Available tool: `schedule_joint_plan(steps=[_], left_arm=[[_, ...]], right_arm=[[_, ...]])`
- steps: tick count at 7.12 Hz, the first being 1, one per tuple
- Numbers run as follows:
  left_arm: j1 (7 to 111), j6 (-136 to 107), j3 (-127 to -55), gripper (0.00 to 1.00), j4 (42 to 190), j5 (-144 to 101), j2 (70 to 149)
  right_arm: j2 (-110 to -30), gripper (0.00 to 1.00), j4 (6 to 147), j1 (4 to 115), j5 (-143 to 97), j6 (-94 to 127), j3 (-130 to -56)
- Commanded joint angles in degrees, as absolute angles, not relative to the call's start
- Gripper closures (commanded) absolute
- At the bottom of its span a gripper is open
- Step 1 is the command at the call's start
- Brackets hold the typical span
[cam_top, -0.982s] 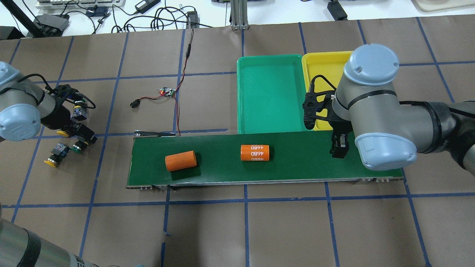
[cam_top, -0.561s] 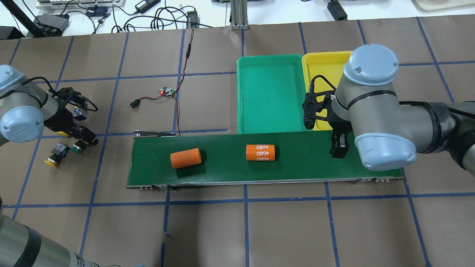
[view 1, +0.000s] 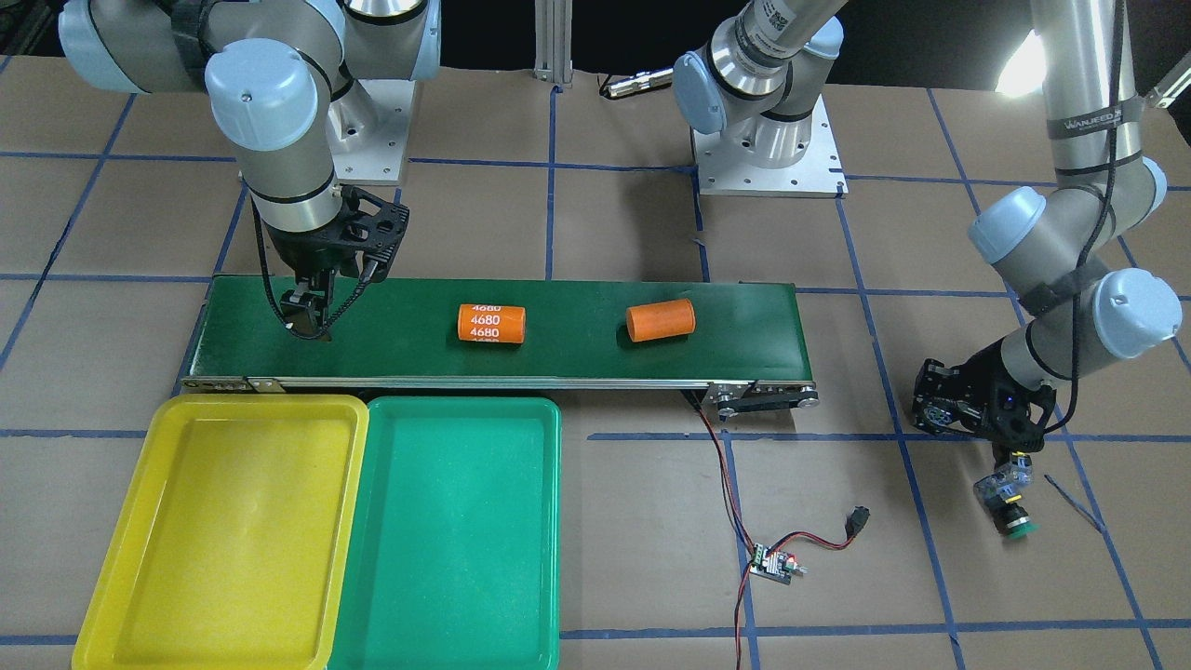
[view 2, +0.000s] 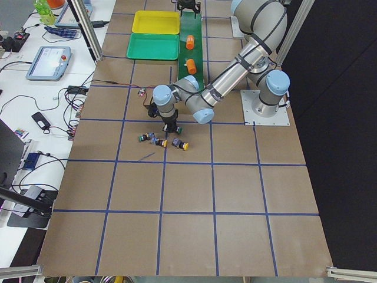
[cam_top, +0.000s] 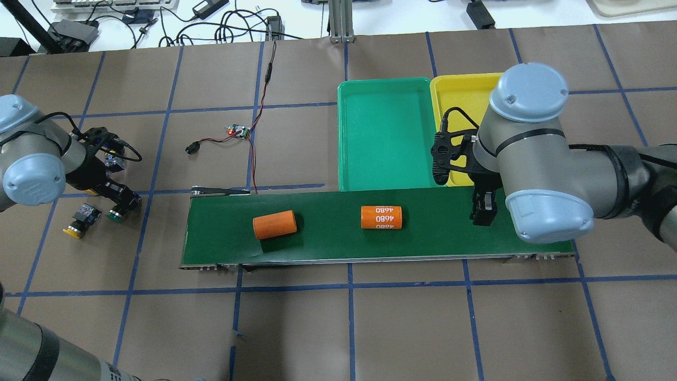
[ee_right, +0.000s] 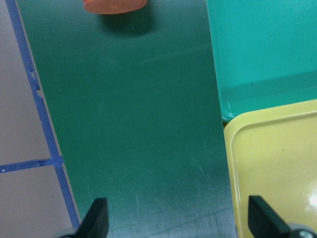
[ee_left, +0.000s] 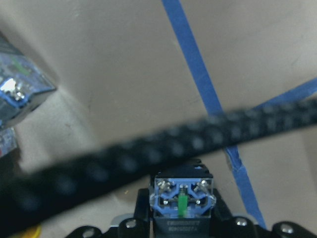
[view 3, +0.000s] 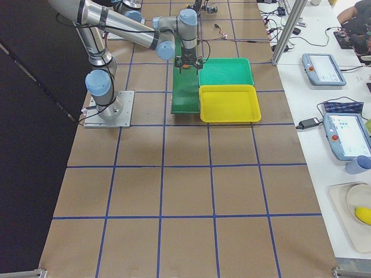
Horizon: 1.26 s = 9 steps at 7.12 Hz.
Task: Sort buttons by color to trays
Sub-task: 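Place the black push-button on the conveyor with the left gripper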
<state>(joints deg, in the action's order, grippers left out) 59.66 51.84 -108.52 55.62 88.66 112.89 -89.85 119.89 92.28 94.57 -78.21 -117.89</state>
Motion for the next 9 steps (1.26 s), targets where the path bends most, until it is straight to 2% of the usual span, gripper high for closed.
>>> schedule_joint_plan(steps=[1, 4, 5, 7, 9], left_arm=[[66.1, 39.9, -108.6, 0.93, 59.3, 88.9, 108.0], [80.1, 18.0, -108.0, 0.95, 67.9, 88.5, 100.0], [83.3, 12.8, -109.8, 0.95, 68.4, 86.2, 98.1], [86.7, 9.8, -112.0, 0.95, 67.9, 86.2, 97.4], [87.2, 5.8, -114.4, 0.9, 66.0, 85.9, 98.6]], right_arm=[[-89.8, 0.0, 119.9, 92.3, 94.6, -78.5, -117.9], [-89.7, 0.0, 119.9, 92.3, 94.6, -78.5, -118.2], [-89.7, 0.0, 119.9, 92.3, 94.6, -78.5, -118.1], [-89.8, 0.0, 119.9, 92.3, 94.6, -78.4, -118.2], [-89.8, 0.0, 119.9, 92.3, 94.6, -78.4, -118.0]])
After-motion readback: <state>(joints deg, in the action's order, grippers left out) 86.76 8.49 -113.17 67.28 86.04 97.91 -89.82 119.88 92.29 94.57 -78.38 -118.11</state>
